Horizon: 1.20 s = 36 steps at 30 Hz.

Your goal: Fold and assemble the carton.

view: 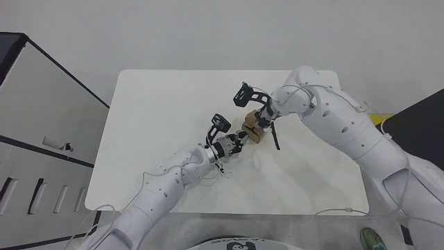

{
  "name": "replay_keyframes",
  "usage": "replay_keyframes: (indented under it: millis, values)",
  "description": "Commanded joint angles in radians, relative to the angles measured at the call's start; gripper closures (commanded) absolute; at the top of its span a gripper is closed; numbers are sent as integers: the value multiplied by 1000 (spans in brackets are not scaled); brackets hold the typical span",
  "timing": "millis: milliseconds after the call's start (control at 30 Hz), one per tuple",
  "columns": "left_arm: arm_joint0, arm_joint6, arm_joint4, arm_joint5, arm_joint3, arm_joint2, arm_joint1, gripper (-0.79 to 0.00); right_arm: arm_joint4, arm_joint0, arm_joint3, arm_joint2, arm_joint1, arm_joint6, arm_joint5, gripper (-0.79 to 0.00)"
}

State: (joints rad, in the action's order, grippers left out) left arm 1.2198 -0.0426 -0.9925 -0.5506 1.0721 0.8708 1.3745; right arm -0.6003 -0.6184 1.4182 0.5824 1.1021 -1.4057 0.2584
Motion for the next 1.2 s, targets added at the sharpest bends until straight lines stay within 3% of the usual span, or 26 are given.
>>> replay_keyframes:
  millis: [0,1167]
  values:
    - [0,0,0,0,0,0,0,0,-11,1,2,-7,4,1,-3,-185]
    - [0,0,0,0,0,0,0,0,-84,11,-58,-51,50,16,8,-102]
